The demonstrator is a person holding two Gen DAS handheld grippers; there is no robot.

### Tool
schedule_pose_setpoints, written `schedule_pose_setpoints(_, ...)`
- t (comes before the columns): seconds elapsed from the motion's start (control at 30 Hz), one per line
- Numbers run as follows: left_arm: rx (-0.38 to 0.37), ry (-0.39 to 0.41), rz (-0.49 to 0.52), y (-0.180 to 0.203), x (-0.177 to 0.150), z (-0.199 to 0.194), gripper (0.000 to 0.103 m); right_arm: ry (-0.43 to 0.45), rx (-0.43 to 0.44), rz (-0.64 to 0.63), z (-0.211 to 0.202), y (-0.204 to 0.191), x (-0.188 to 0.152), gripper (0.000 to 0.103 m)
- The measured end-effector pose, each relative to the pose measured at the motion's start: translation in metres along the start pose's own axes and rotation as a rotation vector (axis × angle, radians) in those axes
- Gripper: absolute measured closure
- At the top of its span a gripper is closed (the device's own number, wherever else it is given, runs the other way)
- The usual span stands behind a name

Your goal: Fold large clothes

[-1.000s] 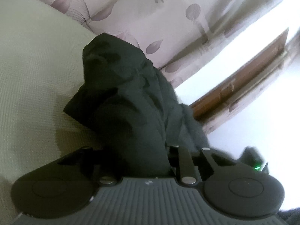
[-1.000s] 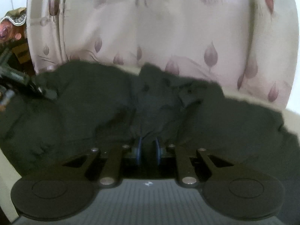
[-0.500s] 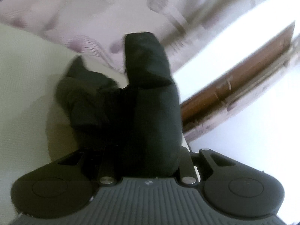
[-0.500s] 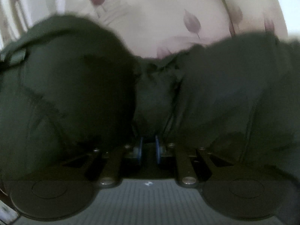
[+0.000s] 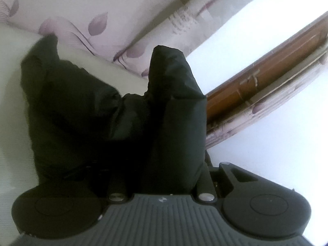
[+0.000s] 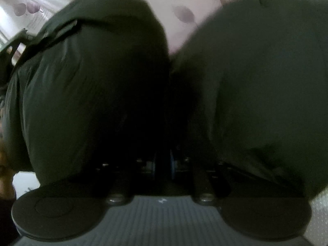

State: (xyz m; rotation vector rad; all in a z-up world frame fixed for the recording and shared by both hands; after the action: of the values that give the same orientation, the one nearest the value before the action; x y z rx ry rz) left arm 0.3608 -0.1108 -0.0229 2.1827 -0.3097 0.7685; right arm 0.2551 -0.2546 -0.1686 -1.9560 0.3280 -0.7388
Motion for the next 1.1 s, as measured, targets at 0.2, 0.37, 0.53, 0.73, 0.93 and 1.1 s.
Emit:
schedule_pose_setpoints(0.2,0.008,-0.026,0.011,0.011,-0.001,0.029,0.072,-0.016,0.091,0.149,0.010,0.013,-0.012,0.090)
schedule_pose_setpoints(0.37,0.030,-0.035,0.027,0.011,-0.002,0.047,0.068,-0.058,0.123,0.194,0.019,0.010,-0.022,0.090)
schedule_pose_setpoints(0.53,-0.072,-0.033,-0.008,0.017,-0.003,0.060,0.019,-0.104,0.143,0.237,0.010,0.019,-0.019,0.092)
schedule_pose_setpoints(0.73,-0.161,0.016,0.048,0.038,-0.009,0.062,0.006,-0.069,0.097,0.235,-0.028,0.026,-0.014,0.092)
schedule_pose_setpoints(0.93,-0.342,0.193,0.033,0.040,-0.015,0.048,0.004,0.173,0.018,0.087,-0.122,0.020,-0.002,0.045)
schedule_pose_setpoints(1.1,-0.461,0.275,-0.022,0.041,-0.028,0.053,0.004,0.382,0.035,0.000,-0.187,-0.009,0.024,0.011)
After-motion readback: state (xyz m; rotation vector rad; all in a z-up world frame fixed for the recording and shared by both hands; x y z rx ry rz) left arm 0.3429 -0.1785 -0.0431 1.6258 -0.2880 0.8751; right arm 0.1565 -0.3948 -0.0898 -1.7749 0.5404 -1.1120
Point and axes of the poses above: each gripper's, at about its wrist camera, not at the fingertips, and z roughly the way its jaws point, y to its right, x to its top, the point moved 5 cm from there along z, roughly the way its jaws point, and after that the axes turned 10 degrees about z, right-handed, at the moved point
